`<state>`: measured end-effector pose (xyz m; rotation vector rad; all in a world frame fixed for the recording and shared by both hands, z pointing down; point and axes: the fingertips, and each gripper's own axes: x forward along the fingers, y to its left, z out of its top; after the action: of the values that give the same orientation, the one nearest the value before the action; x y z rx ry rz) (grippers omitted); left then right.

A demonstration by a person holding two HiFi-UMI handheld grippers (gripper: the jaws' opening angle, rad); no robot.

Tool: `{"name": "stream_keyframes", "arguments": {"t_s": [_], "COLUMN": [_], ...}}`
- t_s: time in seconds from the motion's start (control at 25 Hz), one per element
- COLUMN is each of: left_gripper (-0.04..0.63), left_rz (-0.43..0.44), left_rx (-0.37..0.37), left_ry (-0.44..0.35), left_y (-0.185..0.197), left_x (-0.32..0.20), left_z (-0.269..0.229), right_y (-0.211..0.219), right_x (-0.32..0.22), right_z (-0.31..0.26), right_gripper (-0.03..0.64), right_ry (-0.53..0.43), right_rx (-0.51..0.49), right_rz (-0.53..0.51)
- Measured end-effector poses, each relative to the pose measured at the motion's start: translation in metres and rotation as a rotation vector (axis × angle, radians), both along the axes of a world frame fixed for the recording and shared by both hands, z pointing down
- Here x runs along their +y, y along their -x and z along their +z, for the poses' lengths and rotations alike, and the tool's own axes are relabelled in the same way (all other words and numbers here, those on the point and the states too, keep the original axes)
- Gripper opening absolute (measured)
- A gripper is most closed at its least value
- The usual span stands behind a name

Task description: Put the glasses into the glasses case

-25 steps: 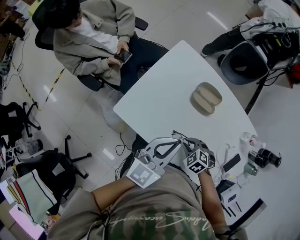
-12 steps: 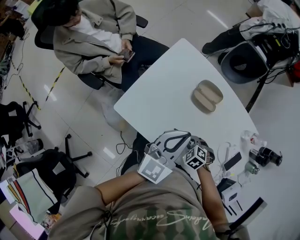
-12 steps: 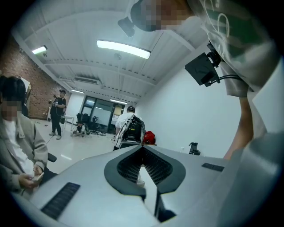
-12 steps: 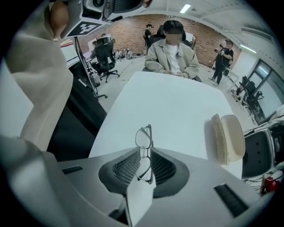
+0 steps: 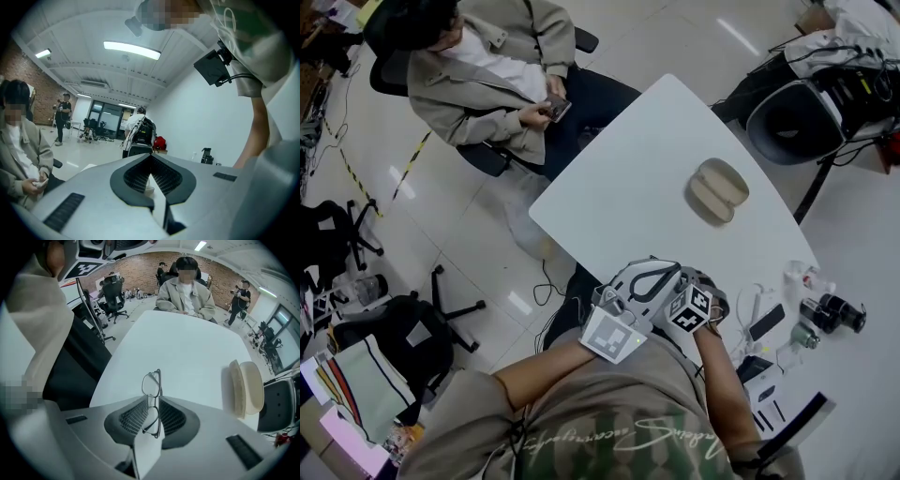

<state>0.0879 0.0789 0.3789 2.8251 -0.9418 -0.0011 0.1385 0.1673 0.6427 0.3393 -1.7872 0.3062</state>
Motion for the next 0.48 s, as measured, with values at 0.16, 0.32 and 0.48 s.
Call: {"name": "stream_keyframes", "arguments": {"t_s": [0.16, 0.32, 0.48], "left_gripper": [0.006, 0.006, 0.006], "left_rz": [-0.011, -0.016, -0.018], "left_rx": [0.002, 0.013, 0.023], "left_ry": [0.003, 0.029, 0.030], "left_y": [0.002, 0.003, 0.005], "left_x": [-0.001, -0.002, -0.002], "left_z": [-0.001, 0.001, 0.001], "right_y": [-0.001, 0.000, 0.001], "right_x": [-0.001, 0.000, 0.001], "right_z": [0.004, 0.009, 0.014], "right_gripper": [0.052, 0.052, 0.052], "right_ry": [0.003, 0.010, 0.020], "right_rx": [0.010, 0.018, 0.035], "right_rz": [-0.007, -0.013, -0.025]}}
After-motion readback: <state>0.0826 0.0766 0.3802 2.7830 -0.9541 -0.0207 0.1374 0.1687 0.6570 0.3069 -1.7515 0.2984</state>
